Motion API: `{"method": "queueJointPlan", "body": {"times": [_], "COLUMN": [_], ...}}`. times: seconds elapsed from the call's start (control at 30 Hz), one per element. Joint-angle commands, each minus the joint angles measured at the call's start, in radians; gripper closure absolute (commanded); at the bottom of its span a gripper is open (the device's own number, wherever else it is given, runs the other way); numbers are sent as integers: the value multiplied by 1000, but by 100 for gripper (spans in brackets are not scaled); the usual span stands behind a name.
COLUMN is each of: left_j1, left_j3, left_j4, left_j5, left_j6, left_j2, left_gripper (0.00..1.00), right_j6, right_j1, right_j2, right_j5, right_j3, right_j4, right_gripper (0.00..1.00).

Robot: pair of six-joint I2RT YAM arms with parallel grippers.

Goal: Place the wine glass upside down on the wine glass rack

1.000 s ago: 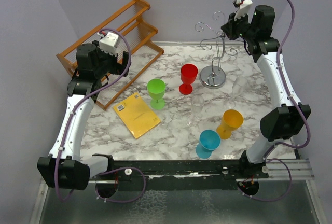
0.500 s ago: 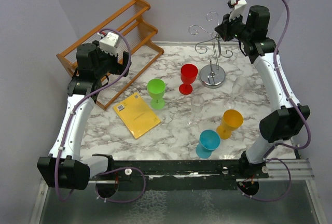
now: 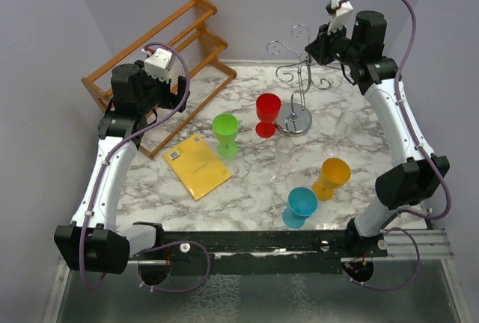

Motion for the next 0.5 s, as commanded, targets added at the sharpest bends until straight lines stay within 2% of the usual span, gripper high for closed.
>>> {"method": "queueJointPlan", "body": {"times": [0.0,0.47], "left_j1": [5,-20], "left_j3": [-11,-14], "left_j4": [7,4], "left_j5": [35,54], "left_j6": [7,34], "left_j2": [-28,7], "left_gripper": [5,5], "right_j6": [39,88], "right_j1": [15,22], "right_j2": [-80,-106], "right_j5": [-44,-95], "right_j3": [6,-10], "right_j4": [45,12], "right_gripper": [99,99]}}
